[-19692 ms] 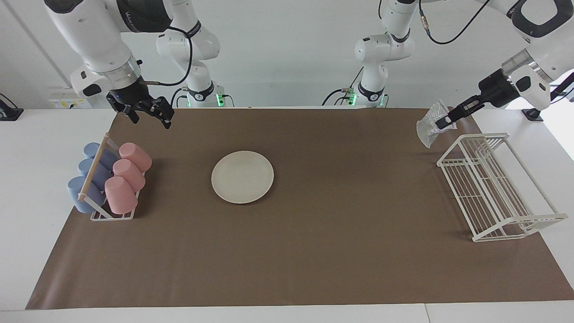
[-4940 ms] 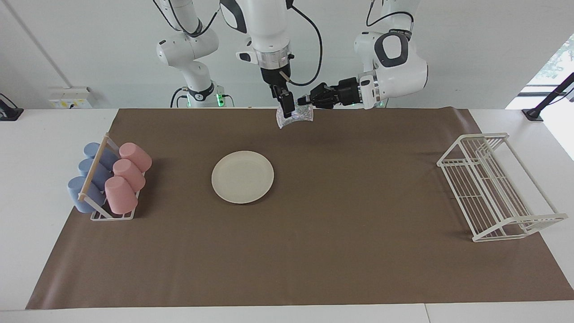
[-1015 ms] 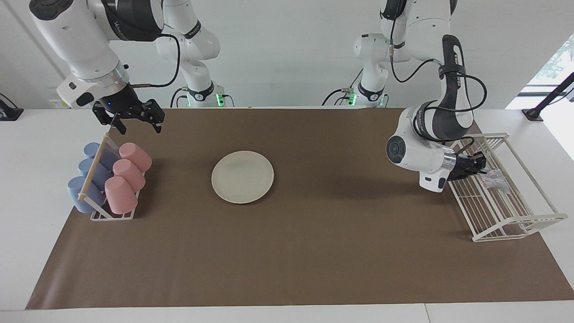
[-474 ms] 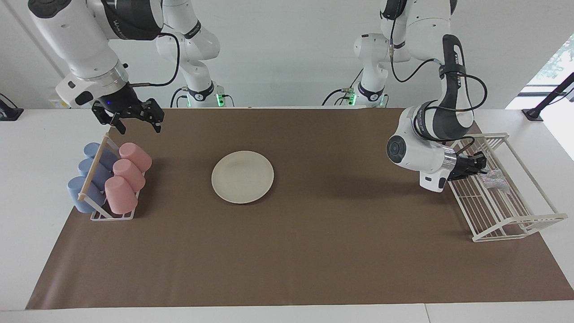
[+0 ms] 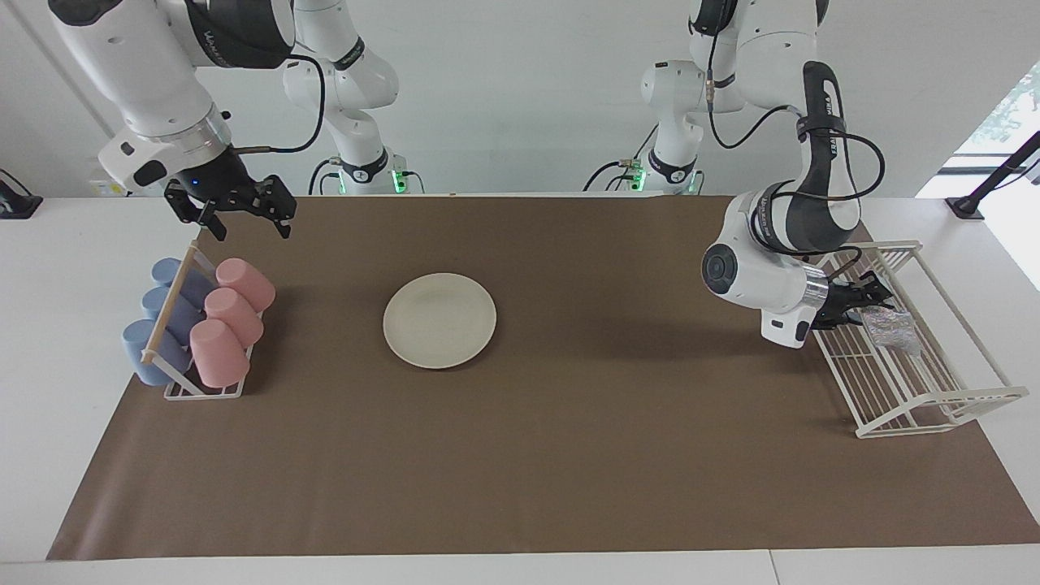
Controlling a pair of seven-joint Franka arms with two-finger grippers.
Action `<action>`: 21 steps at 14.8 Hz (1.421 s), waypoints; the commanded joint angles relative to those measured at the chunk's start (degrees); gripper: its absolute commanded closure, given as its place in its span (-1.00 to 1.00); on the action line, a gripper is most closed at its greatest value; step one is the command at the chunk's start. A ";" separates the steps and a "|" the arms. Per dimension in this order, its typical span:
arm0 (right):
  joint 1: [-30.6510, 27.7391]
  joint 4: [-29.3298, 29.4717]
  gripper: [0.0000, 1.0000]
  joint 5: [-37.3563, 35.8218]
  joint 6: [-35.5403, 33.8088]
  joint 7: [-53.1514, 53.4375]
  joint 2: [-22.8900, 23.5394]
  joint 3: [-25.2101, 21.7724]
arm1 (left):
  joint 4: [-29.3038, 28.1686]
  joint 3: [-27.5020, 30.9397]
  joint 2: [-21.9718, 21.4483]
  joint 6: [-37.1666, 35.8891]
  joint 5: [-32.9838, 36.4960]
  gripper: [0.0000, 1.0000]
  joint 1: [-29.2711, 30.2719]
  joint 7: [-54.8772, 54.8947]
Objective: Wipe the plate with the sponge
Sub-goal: 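Lower the sponge into the wire rack and open the left gripper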
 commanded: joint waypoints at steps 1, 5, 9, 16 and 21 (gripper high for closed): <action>-0.72 -1.13 -1.00 0.23 -0.59 0.77 -1.36 0.51 | -0.11 0.53 -1.75 1.67 -2.88 -1.00 0.08 0.53; -0.72 -1.13 -1.00 0.32 -0.59 0.77 -1.36 0.51 | 4.28 0.71 -5.70 1.50 -15.44 -1.00 1.31 7.81; -0.80 -1.13 -1.00 0.23 -0.59 0.77 -1.36 0.51 | 8.42 1.58 -9.30 0.36 -30.11 -1.00 2.27 8.18; -0.72 -1.13 -1.00 0.23 -0.59 0.77 -1.36 0.51 | 7.19 1.59 -21.17 -6.66 -53.16 -1.00 8.95 17.05; -0.72 -1.13 -1.00 0.23 -0.59 0.77 -1.36 0.51 | 5.10 1.50 -24.25 -11.25 -65.26 -1.00 8.77 18.89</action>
